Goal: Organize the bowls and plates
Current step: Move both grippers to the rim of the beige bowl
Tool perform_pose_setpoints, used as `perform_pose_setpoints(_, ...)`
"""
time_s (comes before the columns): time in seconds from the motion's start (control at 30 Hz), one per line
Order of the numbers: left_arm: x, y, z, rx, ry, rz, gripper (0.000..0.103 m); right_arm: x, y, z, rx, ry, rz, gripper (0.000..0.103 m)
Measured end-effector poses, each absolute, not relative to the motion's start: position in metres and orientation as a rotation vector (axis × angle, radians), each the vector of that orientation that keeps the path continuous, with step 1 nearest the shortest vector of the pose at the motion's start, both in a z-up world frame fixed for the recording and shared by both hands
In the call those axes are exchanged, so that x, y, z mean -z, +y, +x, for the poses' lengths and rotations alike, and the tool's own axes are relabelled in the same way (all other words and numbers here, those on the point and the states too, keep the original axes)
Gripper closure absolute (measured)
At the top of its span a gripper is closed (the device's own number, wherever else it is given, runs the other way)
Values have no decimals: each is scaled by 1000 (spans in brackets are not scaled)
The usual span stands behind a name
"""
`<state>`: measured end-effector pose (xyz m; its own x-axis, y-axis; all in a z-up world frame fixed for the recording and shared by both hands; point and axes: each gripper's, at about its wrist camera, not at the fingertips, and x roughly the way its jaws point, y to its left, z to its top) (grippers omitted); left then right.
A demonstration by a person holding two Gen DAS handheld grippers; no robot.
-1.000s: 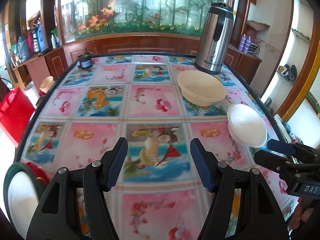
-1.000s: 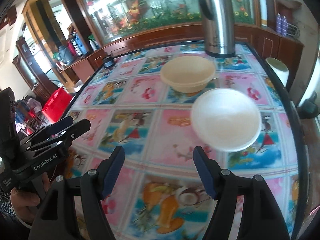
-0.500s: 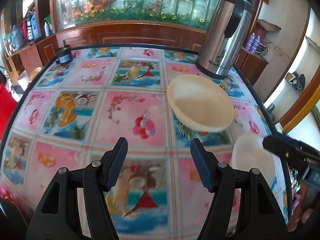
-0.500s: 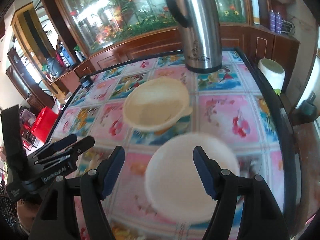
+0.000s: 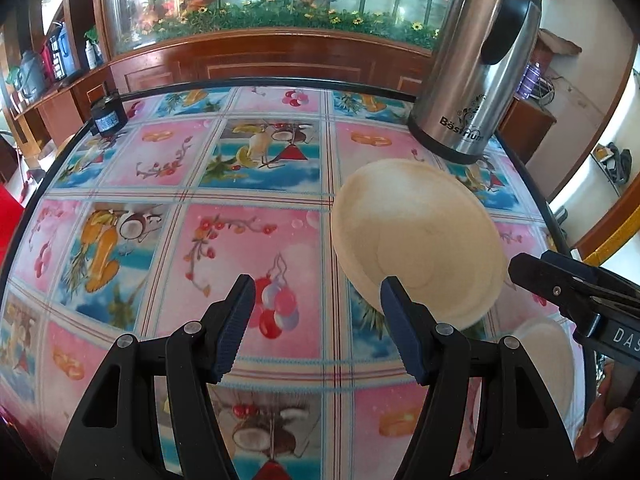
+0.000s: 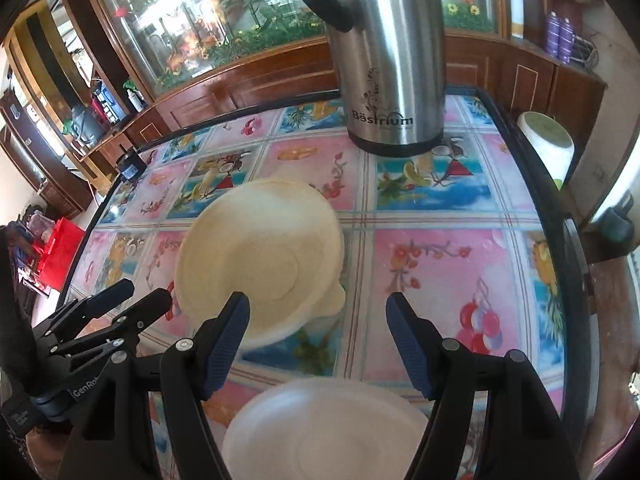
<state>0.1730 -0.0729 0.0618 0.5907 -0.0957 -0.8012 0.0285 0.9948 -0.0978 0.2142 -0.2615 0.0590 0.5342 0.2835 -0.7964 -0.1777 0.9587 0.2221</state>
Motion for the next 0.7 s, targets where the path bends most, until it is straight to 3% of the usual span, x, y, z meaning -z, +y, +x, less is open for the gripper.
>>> perform_pose_setpoints(0.7, -53, -84, 199, 67, 960, -67, 37, -52, -261, 253, -263, 1005, 57, 35)
